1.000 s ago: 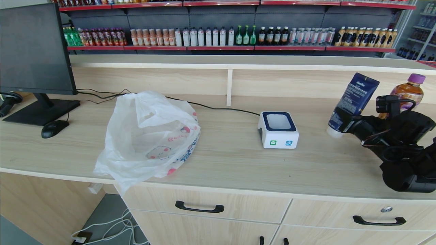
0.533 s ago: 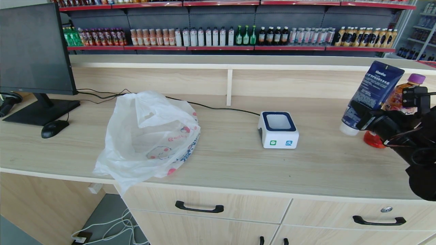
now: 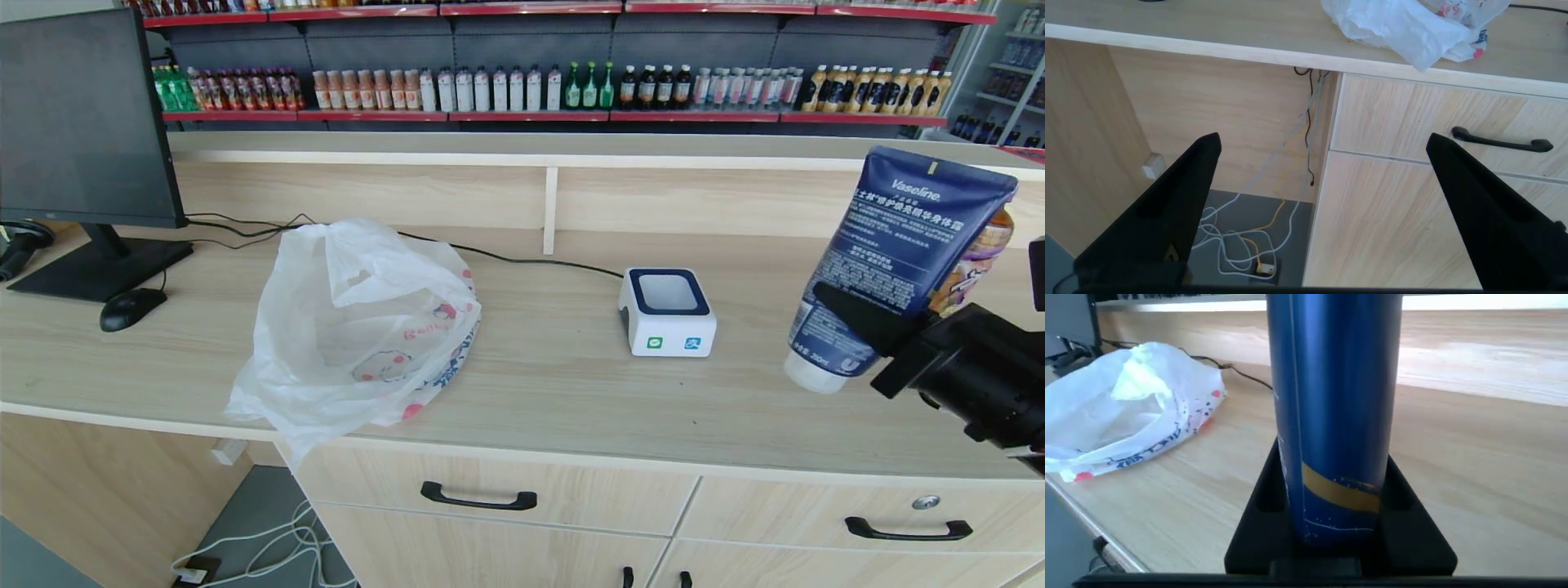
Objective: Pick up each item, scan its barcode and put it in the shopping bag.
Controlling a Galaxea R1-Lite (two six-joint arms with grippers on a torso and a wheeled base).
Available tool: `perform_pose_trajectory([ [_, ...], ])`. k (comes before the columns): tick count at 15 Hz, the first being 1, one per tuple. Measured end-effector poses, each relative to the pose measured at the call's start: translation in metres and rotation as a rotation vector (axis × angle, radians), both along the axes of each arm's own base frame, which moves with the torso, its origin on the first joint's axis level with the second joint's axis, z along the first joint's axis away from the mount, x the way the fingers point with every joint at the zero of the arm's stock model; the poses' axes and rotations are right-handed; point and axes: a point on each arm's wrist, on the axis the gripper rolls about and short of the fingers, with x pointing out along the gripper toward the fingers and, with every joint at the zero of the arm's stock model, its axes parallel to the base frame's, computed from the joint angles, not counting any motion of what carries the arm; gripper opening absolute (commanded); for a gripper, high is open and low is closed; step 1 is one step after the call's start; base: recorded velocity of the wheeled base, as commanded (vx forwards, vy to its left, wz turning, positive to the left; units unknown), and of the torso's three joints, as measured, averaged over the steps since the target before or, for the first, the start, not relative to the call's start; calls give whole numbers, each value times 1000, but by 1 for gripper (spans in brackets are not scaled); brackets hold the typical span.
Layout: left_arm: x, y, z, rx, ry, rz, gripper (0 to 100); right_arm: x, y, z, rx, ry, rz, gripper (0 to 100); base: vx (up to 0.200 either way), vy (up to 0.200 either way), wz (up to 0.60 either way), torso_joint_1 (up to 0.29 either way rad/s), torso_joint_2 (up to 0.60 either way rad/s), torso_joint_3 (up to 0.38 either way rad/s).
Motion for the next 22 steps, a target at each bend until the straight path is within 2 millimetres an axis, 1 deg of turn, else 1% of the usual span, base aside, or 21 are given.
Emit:
perform_pose_trajectory([
  [2, 0, 0, 0, 0, 0, 0, 100, -14, 10, 5, 45, -1, 84, 0, 0, 0, 0, 0, 0, 0],
  [4, 0, 0, 0, 0, 0, 0, 100, -23, 26, 7, 97, 29, 234, 0, 0, 0, 0, 0, 0, 0],
  [8, 0, 0, 0, 0, 0, 1, 100, -46, 65, 10, 243, 147, 547, 0, 0, 0, 0, 0, 0, 0],
  [10, 0, 0, 0, -1, 0, 1, 100, -59, 83, 15, 331, 158, 700, 0, 0, 0, 0, 0, 0, 0],
  [12, 0, 0, 0, -1, 0, 0, 100, -68, 100, 10, 360, 230, 813, 0, 0, 0, 0, 0, 0, 0],
  [14, 0, 0, 0, -1, 0, 0, 100, -69, 115, 10, 388, 287, 878, 0, 0, 0, 0, 0, 0, 0],
  [17, 0, 0, 0, -1, 0, 0, 100, -61, 129, 23, 502, 355, 944, 0, 0, 0, 0, 0, 0, 0],
  [19, 0, 0, 0, -1, 0, 0, 100, -59, 131, 24, 530, 387, 953, 0, 0, 0, 0, 0, 0, 0],
  [22, 0, 0, 0, -1, 0, 1, 100, -60, 127, 17, 542, 441, 942, 0, 0, 0, 0, 0, 0, 0],
])
